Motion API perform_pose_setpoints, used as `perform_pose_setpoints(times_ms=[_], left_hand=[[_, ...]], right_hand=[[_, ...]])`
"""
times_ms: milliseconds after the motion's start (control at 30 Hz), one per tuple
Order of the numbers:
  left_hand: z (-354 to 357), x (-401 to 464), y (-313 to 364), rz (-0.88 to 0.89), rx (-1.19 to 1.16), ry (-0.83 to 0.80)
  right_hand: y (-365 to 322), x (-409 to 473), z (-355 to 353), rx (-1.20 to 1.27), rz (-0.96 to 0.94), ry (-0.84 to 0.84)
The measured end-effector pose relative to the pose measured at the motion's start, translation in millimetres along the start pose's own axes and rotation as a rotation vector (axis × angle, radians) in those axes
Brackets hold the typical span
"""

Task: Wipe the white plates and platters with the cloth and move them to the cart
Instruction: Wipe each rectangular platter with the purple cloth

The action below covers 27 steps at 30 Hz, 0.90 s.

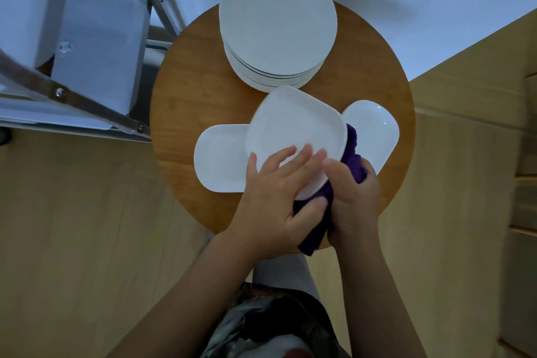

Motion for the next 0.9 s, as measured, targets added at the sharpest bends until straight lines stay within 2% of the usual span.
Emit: perform_pose_setpoints(times_ms=[100, 200, 267, 367, 500, 567, 700, 833, 900], left_hand=[[-15.0, -4.8, -25.8, -0.168, -0.102, 0.169], [-47.7, -11.1, -69.1, -0.322, 0.078, 0.483], [-63.7, -15.2, -98.6, -0.486, 0.116, 0.574], [-71.9, -16.6, -137.0, -0.659, 0.077, 0.541], [-60.9, -14.9, -169.8, -0.719, -0.078, 0.384], [-56.4, -12.7, -175.5, -0.705, -0.131, 0.376], [-55.0, -7.5, -182.4, -0.720, -0.043, 0.403], [-57.0, -3.6, -183.8, -0.734, 0.041, 0.440], [-58.4, 0.4, -183.4, -0.745, 0.059, 0.470]], right_hand=[[10.2, 12.5, -8.5, -0.050, 0.056, -0.028], [17.1, 28.7, -15.7, -0.076, 0.154, -0.115], [19.0, 39.0, -18.1, -0.162, 0.180, -0.210], [22.1, 53.4, -16.7, -0.298, 0.221, -0.294], [28.4, 69.9, -11.5, -0.338, 0.260, -0.275], [31.8, 75.7, -7.0, -0.362, 0.246, -0.210], [37.9, 86.3, -0.4, -0.334, 0.160, 0.000], [47.2, 89.4, 12.0, -0.599, 0.004, 0.153], [51.2, 90.3, 16.8, -0.645, -0.018, 0.206]])
Point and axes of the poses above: each hand's wrist, its own x-axis towards the middle knuckle, its own z-axis out of the palm, y = z × x, the point moved 4 cm from there along x, towards the middle knuckle, and after that the axes turned 4 degrees about z, right-handed, at the moved point
